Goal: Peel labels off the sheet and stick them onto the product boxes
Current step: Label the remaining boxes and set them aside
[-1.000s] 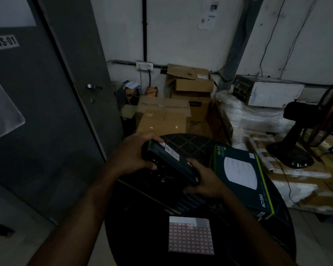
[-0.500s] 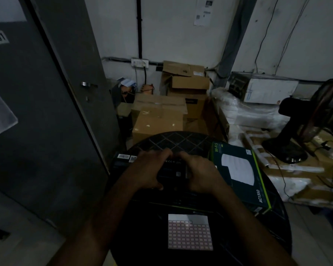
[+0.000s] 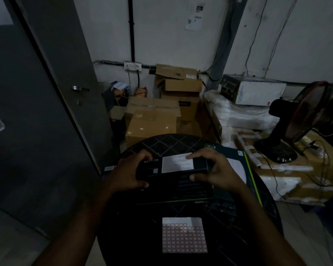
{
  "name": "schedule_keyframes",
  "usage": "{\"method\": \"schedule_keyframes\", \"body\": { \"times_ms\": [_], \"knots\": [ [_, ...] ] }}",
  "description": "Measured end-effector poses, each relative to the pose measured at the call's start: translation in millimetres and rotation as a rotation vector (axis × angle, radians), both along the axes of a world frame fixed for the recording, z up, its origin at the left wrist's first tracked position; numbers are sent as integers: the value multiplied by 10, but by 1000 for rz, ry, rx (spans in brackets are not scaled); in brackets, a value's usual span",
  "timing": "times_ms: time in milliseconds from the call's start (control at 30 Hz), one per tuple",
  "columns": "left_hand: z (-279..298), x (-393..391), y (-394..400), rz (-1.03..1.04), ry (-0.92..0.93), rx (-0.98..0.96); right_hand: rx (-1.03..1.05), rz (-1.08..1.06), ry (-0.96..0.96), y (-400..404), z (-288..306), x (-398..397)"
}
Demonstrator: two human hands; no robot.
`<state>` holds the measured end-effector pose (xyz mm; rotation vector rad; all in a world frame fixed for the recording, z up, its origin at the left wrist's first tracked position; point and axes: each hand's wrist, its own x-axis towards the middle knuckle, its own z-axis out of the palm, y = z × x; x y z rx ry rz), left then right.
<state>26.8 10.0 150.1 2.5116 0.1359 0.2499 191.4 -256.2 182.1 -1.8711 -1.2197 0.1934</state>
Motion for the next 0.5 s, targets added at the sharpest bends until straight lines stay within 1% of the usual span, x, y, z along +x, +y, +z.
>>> {"method": "schedule_keyframes", "body": {
  "times_ms": [67, 167, 267, 300, 367, 433, 500],
  "knots": [
    [35, 56, -197, -25, -54, -60, 61, -4, -6, 116, 129, -100],
    [82, 172, -527, -45, -138, -243, 66, 31, -42, 281, 178, -254],
    [68, 241, -569, -64, -199, -371, 104, 5, -12, 288, 125, -258],
    [74, 235, -546, -74, -216, -391, 70, 14, -11, 242, 88, -200],
    [68, 214, -461, -80, -258, -402, -76, 42, -49, 124, -17, -33],
    [30, 183, -370, -51, -302, -436, -196, 20, -76, 21, -150, 104],
    [-35, 160, -304, 15, -323, -484, -196, -42, -72, -38, -243, 181]
  ]
}}
